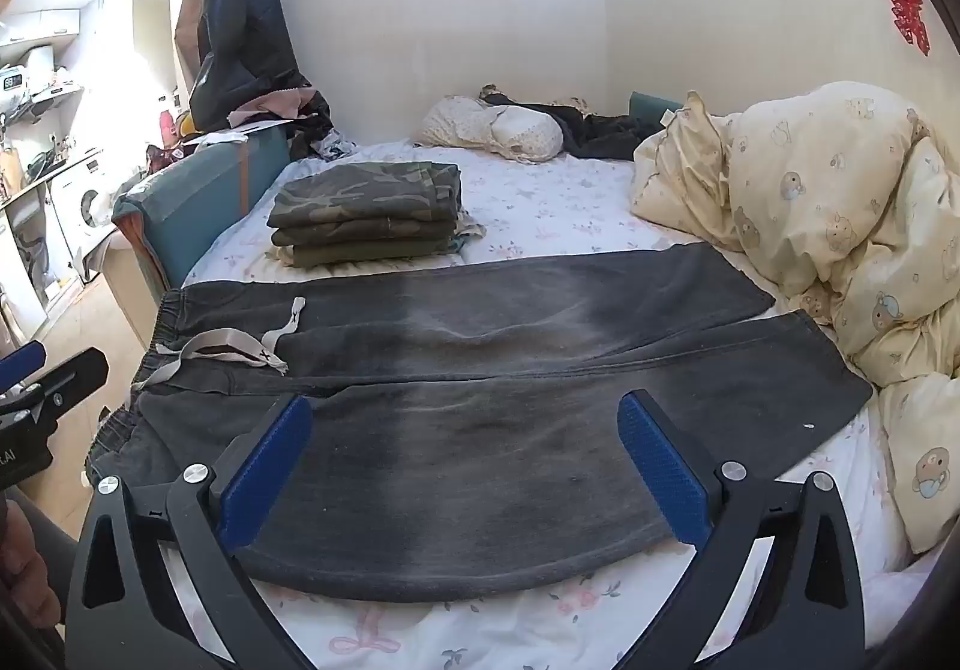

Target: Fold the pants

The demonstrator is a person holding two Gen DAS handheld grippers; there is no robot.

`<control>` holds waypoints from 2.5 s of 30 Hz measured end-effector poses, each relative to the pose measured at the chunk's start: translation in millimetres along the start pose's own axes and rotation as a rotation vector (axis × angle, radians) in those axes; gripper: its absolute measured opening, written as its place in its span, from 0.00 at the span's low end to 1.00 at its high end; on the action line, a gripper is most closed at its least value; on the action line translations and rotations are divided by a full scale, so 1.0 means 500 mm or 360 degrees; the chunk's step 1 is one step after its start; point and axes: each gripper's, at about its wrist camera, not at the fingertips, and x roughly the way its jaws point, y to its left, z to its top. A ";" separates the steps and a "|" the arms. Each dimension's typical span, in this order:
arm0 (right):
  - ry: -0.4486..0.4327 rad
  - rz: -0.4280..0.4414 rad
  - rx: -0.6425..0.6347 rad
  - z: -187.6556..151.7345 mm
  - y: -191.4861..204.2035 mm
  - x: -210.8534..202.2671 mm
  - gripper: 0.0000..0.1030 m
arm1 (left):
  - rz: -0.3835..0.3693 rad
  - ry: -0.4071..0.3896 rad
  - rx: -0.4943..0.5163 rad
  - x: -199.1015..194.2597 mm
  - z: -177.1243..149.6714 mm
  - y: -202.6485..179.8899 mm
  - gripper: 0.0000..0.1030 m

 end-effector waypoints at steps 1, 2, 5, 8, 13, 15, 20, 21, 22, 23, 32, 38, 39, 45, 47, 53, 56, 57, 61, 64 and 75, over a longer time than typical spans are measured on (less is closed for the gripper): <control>-0.0001 -0.0003 -0.0001 0.000 0.001 0.000 1.00 | -0.0015 -0.0020 -0.0031 -0.002 0.000 0.005 0.99; -0.0002 -0.0005 0.0001 0.000 0.002 0.000 1.00 | -0.0018 -0.0024 -0.0031 -0.002 0.000 0.005 0.99; -0.0007 -0.0004 0.0010 0.002 0.006 0.000 1.00 | -0.0026 -0.0026 -0.0023 -0.005 -0.002 0.018 0.99; -0.0006 0.0001 0.0012 0.001 0.005 0.015 1.00 | 0.0002 -0.0018 -0.0007 -0.005 0.000 0.009 0.99; -0.0016 -0.0004 0.0019 0.001 -0.018 -0.004 1.00 | 0.0004 -0.0022 -0.0003 -0.004 0.000 0.010 0.99; -0.0015 -0.0001 0.0023 0.002 -0.024 -0.007 1.00 | 0.0004 -0.0021 -0.0004 -0.006 0.001 0.012 0.99; -0.0011 -0.0011 0.0024 0.001 -0.011 -0.001 1.00 | 0.0002 -0.0021 -0.0005 -0.006 0.001 0.012 0.99; -0.0012 -0.0009 0.0023 0.001 -0.012 -0.001 1.00 | 0.0004 -0.0021 -0.0004 -0.006 0.001 0.012 0.99; -0.0010 -0.0009 0.0022 0.001 -0.011 -0.001 1.00 | 0.0006 -0.0022 -0.0003 -0.006 0.001 0.013 0.99; -0.0011 -0.0011 0.0023 0.001 -0.011 -0.001 1.00 | 0.0005 -0.0020 -0.0004 -0.006 0.001 0.012 0.99; -0.0012 -0.0010 0.0023 0.000 -0.010 -0.001 1.00 | 0.0006 -0.0018 -0.0006 -0.007 0.001 0.013 0.99; -0.0012 -0.0013 0.0023 0.000 -0.010 -0.001 1.00 | 0.0005 -0.0019 -0.0002 -0.006 0.001 0.014 0.99; -0.0012 -0.0011 0.0024 0.000 -0.010 -0.001 1.00 | 0.0004 -0.0018 -0.0003 -0.005 0.000 0.012 0.99; -0.0012 -0.0010 0.0023 0.000 -0.010 -0.001 1.00 | 0.0004 -0.0017 -0.0003 -0.004 0.000 0.013 0.99; -0.0011 -0.0010 0.0022 0.000 -0.010 -0.001 1.00 | 0.0004 -0.0016 -0.0003 -0.004 0.000 0.013 0.99; -0.0010 -0.0009 0.0024 -0.001 -0.010 -0.001 1.00 | 0.0002 -0.0015 -0.0004 -0.003 -0.001 0.013 0.99; -0.0009 -0.0010 0.0027 -0.001 -0.010 -0.003 1.00 | 0.0002 -0.0015 -0.0004 -0.002 -0.001 0.013 0.99; -0.0008 -0.0010 0.0028 -0.002 -0.010 -0.003 1.00 | 0.0001 -0.0014 -0.0004 -0.002 -0.001 0.013 0.99; -0.0009 -0.0010 0.0026 -0.002 -0.010 -0.002 1.00 | 0.0001 -0.0013 -0.0004 -0.002 -0.001 0.013 0.99; -0.0008 -0.0008 0.0026 -0.001 -0.011 -0.002 1.00 | 0.0001 -0.0013 -0.0004 -0.001 -0.001 0.013 0.99; -0.0007 -0.0008 0.0029 -0.001 -0.011 -0.002 1.00 | 0.0001 -0.0010 -0.0009 -0.002 -0.004 0.012 0.99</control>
